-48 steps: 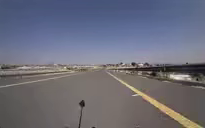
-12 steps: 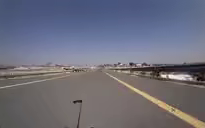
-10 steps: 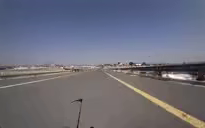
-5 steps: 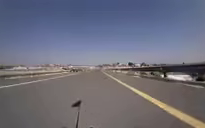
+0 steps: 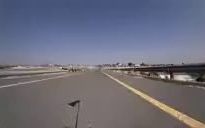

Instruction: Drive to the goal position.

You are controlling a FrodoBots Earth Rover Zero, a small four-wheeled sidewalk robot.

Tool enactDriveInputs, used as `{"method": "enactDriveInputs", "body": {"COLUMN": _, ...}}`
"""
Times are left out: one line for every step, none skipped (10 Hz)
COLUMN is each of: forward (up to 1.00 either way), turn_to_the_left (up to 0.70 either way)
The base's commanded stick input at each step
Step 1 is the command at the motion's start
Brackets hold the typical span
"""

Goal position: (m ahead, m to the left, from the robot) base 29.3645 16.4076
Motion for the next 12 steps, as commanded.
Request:
{"method": "enactDriveInputs", "body": {"forward": 1.00, "turn_to_the_left": 0.00}}
{"method": "enactDriveInputs", "body": {"forward": 1.00, "turn_to_the_left": 0.00}}
{"method": "enactDriveInputs", "body": {"forward": 1.00, "turn_to_the_left": 0.00}}
{"method": "enactDriveInputs", "body": {"forward": 1.00, "turn_to_the_left": 0.00}}
{"method": "enactDriveInputs", "body": {"forward": 1.00, "turn_to_the_left": 0.00}}
{"method": "enactDriveInputs", "body": {"forward": 1.00, "turn_to_the_left": 0.00}}
{"method": "enactDriveInputs", "body": {"forward": 1.00, "turn_to_the_left": 0.00}}
{"method": "enactDriveInputs", "body": {"forward": 1.00, "turn_to_the_left": 0.00}}
{"method": "enactDriveInputs", "body": {"forward": 1.00, "turn_to_the_left": 0.00}}
{"method": "enactDriveInputs", "body": {"forward": 1.00, "turn_to_the_left": 0.00}}
{"method": "enactDriveInputs", "body": {"forward": 1.00, "turn_to_the_left": 0.00}}
{"method": "enactDriveInputs", "body": {"forward": 1.00, "turn_to_the_left": 0.00}}
